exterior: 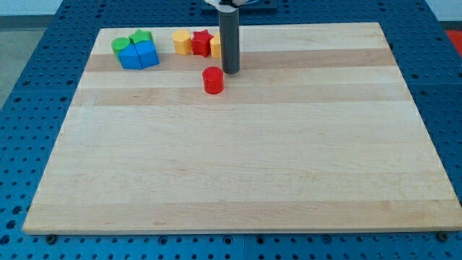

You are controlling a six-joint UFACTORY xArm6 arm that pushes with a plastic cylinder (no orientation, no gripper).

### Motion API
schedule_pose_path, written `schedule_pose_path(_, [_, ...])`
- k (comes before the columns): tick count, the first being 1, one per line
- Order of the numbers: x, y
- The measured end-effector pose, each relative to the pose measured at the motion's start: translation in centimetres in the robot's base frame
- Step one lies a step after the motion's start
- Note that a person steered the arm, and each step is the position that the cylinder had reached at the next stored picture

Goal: Place your arm in between the yellow hexagon and the green star

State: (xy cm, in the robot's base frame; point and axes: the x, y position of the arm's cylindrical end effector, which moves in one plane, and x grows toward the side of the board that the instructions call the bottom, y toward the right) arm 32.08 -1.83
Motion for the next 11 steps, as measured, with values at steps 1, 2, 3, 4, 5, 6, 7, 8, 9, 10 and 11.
schedule_pose_path(1, [0.0,-4.0])
schedule_pose_path(2, [1.1,-4.9])
schedule_pose_path(3, [1.4,-6.9])
schedule_pose_path(4, [1.4,-9.0])
schedule_pose_path(5, [0.8,-11.3])
schedule_pose_path(6, [0.5,-11.8])
schedule_pose_path(7, [0.3,-11.8])
schedule_pose_path(8, [-3.3,-11.8])
schedule_pose_path(9, [-3.6,-11.8])
schedule_pose_path(10, [-4.1,-13.3])
schedule_pose_path(11, [-4.1,-13.4])
